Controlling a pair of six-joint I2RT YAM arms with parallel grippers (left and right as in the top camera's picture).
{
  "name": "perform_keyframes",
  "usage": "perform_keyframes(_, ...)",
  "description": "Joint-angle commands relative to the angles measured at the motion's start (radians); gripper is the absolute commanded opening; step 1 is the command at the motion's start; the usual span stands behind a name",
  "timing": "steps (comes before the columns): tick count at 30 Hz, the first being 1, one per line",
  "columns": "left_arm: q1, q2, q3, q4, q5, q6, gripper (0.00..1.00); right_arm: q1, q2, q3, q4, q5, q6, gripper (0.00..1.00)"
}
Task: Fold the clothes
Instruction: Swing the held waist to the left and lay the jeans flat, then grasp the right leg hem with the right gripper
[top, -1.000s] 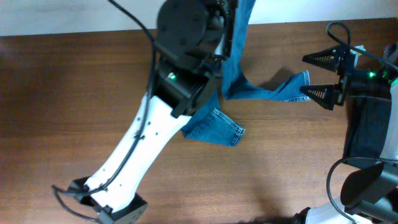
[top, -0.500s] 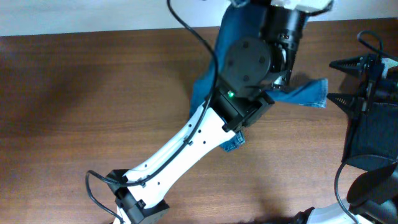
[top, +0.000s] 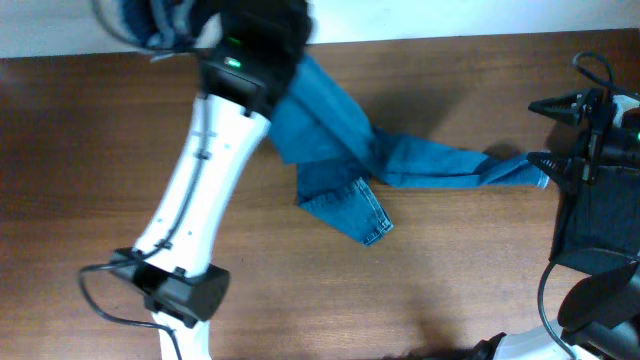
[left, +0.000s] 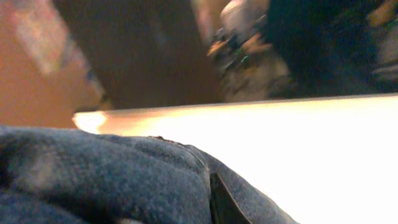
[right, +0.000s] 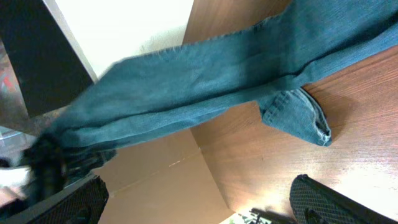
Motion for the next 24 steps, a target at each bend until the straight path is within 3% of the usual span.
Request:
perform_keyframes(1, 0.141, -0.039, 0.032, -0.134, -0.044, -0.250, 0.01, -0.002, -0.032, -0.011, 0.000, 0.006, -0.018, 0.99)
perform_keyframes(10, 0.418, -0.027, 0.032, -0.478, 0.030, -0.502, 0.04, 0.001, -0.032, -0.011, 0.000, 0.005, -0.014, 0.99)
perform_keyframes(11, 0.446, -0.023, 0.031, -0.517, 0.083, -0.515, 0.32, 0.005, -0.032, -0.011, 0.001, 0.005, -0.014, 0.99)
perform_keyframes(13, 0.496, -0.019, 0.032, -0.583, 0.215, -0.515, 0.99, 0.024, -0.032, -0.011, 0.011, 0.006, -0.014, 0.99)
perform_keyframes(16, 0.528, -0.019, 0.032, -0.597, 0.270, -0.515, 0.99, 0.077, -0.032, -0.011, 0.051, 0.031, -0.006, 0.99)
perform_keyframes(22, 0.535, -0.019, 0.032, -0.608, 0.290, -0.514, 0.99, 0.192, -0.032, -0.011, 0.135, 0.272, 0.148, 0.99)
perform_keyframes(24, 0.535, -0.019, 0.032, -0.637, 0.385, -0.515, 0.99, 0.236, -0.032, -0.011, 0.160, 0.380, 0.199, 0.99)
